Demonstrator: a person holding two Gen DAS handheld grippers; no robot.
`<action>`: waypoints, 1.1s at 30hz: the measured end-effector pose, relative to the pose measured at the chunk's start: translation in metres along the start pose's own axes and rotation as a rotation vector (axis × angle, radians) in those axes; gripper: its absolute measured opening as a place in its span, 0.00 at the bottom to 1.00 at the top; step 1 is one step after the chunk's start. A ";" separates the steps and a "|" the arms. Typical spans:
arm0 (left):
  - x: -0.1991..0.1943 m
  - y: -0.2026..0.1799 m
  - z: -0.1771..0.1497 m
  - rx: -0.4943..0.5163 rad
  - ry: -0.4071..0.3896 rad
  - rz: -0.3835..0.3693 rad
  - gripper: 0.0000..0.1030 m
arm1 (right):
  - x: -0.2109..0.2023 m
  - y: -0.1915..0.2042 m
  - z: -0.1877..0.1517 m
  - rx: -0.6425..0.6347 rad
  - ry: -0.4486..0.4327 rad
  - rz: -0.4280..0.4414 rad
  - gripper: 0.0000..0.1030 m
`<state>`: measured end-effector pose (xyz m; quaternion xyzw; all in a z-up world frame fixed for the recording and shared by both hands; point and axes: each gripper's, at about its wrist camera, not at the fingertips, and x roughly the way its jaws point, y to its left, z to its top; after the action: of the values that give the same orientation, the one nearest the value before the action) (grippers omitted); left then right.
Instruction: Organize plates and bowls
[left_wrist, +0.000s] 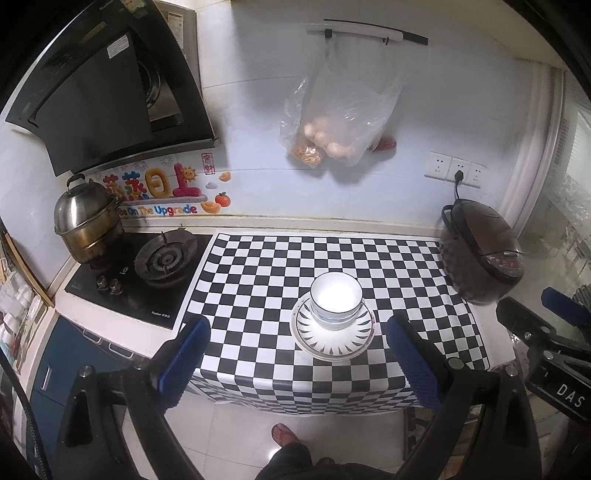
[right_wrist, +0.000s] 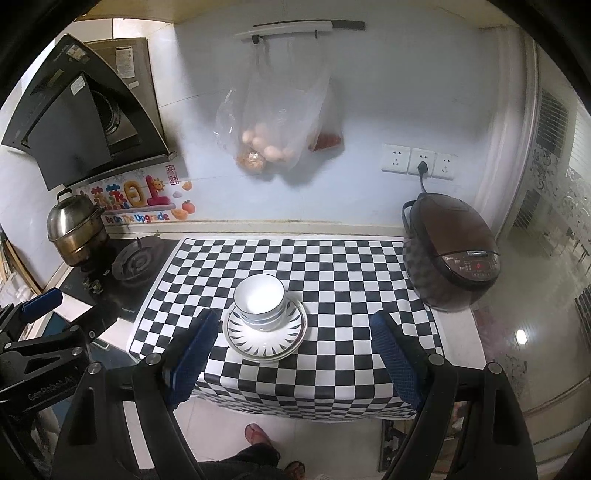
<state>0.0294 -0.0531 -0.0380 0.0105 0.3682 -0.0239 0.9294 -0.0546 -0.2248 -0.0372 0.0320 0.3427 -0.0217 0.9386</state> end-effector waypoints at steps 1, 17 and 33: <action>-0.001 -0.002 0.000 0.001 -0.002 -0.002 0.95 | 0.000 -0.001 -0.001 0.003 0.000 -0.003 0.84; -0.010 -0.008 0.003 0.002 -0.017 -0.010 0.95 | -0.008 -0.008 -0.004 0.034 -0.014 -0.022 0.84; -0.016 -0.010 0.000 -0.009 -0.025 -0.020 0.95 | -0.017 -0.005 -0.008 0.029 -0.015 -0.046 0.84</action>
<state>0.0171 -0.0625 -0.0268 0.0026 0.3567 -0.0315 0.9337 -0.0731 -0.2291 -0.0323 0.0374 0.3362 -0.0483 0.9398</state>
